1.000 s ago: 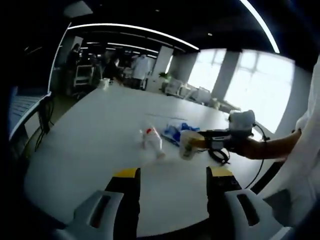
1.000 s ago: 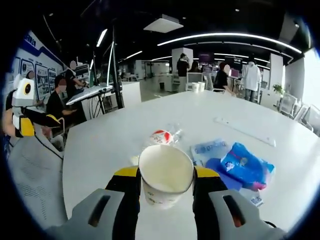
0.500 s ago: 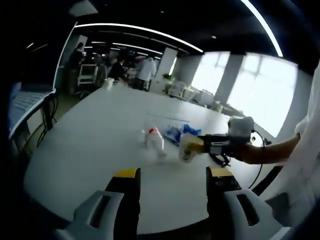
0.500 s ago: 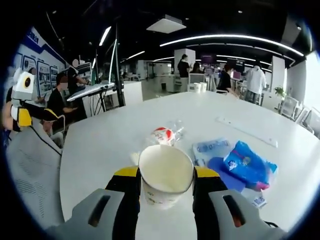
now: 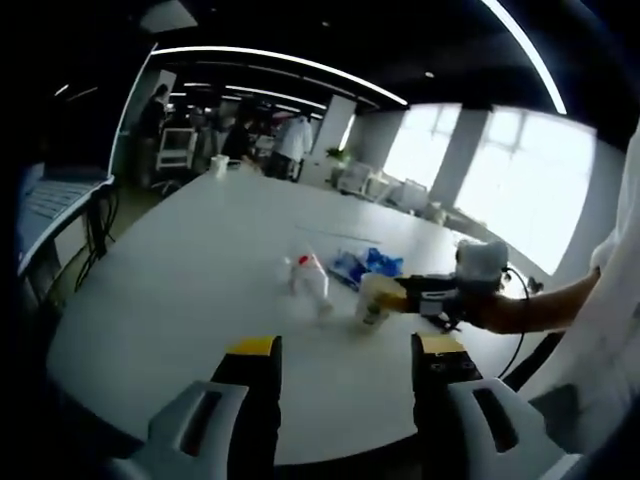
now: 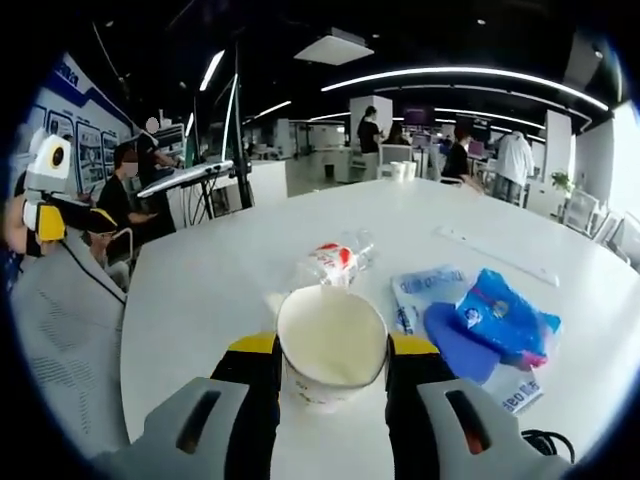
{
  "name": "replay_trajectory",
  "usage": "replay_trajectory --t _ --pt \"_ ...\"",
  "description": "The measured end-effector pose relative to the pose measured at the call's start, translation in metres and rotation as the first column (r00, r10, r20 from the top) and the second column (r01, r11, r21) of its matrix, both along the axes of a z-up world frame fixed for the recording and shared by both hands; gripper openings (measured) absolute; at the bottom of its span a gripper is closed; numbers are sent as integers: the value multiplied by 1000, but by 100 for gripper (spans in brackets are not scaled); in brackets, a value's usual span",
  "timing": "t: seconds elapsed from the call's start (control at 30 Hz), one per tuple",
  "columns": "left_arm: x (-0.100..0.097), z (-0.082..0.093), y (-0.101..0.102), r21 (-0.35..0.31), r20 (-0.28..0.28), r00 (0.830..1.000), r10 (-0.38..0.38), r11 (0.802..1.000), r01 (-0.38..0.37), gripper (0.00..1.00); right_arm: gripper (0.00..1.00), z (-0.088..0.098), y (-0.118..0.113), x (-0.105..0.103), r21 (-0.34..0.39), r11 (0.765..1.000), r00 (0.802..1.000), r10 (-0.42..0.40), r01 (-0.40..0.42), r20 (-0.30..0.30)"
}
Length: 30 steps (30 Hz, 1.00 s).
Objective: Arrange the tabletop items into an orderly group along one side of the table until the central work area is clear of visible clutter.
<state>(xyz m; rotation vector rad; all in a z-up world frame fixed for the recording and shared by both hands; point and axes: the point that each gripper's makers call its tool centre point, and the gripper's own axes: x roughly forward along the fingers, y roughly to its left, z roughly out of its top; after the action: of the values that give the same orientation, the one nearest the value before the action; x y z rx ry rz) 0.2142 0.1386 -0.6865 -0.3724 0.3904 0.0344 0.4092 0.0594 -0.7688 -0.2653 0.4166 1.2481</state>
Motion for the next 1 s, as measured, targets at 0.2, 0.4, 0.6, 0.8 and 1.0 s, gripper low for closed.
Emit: replay_trajectory --t 0.2,0.4,0.6,0.8,1.0 --pt "2 -1 -1 4 -4 1000 -9 1000 9 48 38 0 -3 -3 -5 1000 1000 8 -8 3" --pt "5 -2 -3 8 -1 1000 -15 1000 15 48 38 -2 -5 -6 -24 999 999 30 -29 17" --pt "7 -3 -6 6 -3 1000 -27 1000 27 48 37 -8 -6 -10 -52 998 999 39 -38 10" --pt "6 -3 -5 6 -1 1000 -25 1000 25 48 33 -21 -13 -13 -97 995 999 37 -38 -13" --pt "5 -4 -4 5 -4 1000 -24 1000 24 48 33 -27 -18 -16 -110 993 999 31 -34 -35"
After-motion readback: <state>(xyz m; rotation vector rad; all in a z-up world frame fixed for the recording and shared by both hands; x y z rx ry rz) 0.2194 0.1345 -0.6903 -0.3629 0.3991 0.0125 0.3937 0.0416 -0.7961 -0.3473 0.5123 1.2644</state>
